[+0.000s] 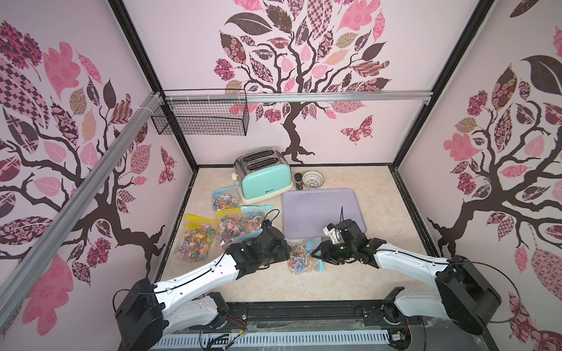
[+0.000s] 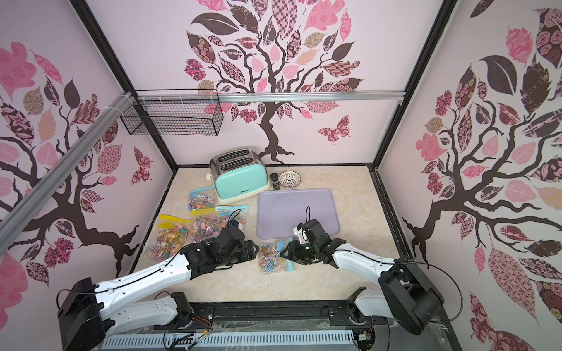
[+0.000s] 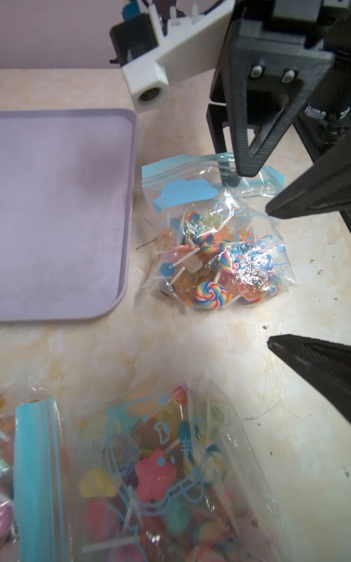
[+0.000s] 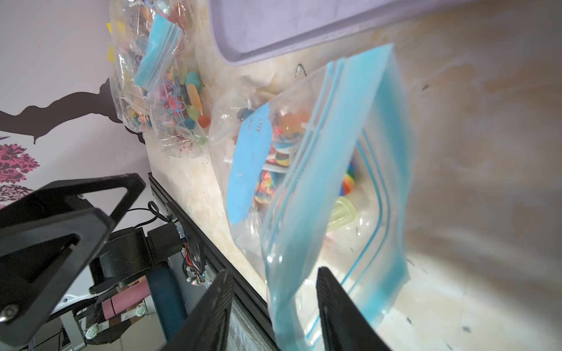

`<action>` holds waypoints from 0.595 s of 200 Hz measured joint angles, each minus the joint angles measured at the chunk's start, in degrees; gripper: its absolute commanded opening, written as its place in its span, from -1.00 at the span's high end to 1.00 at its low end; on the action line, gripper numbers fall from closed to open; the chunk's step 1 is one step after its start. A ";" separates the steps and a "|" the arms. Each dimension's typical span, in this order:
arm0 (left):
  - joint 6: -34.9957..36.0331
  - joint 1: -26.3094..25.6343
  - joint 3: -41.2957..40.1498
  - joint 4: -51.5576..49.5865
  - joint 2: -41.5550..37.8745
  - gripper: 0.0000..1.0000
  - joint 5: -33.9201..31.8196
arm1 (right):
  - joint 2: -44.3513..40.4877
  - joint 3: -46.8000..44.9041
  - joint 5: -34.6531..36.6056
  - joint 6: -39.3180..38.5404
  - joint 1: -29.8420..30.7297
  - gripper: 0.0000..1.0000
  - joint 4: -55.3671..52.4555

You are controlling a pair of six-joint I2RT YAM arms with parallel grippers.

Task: Pour candies out of the ziploc bag
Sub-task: Pick up the ziploc bag from the center of the board.

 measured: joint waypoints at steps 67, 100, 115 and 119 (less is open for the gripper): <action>-0.96 1.51 -5.75 13.73 9.01 -0.52 7.69 | 2.62 0.28 -0.61 0.13 0.07 1.00 2.38; -1.20 3.56 -7.67 20.24 12.41 -0.57 11.28 | 2.62 0.28 -0.59 0.15 0.09 1.00 2.45; -1.20 3.80 -7.72 22.84 14.19 -0.57 12.90 | 2.62 0.28 -0.59 0.13 0.09 1.00 2.45; -1.18 3.80 -7.72 23.76 14.91 -0.57 13.46 | 2.62 0.28 -0.59 0.13 0.09 1.00 2.43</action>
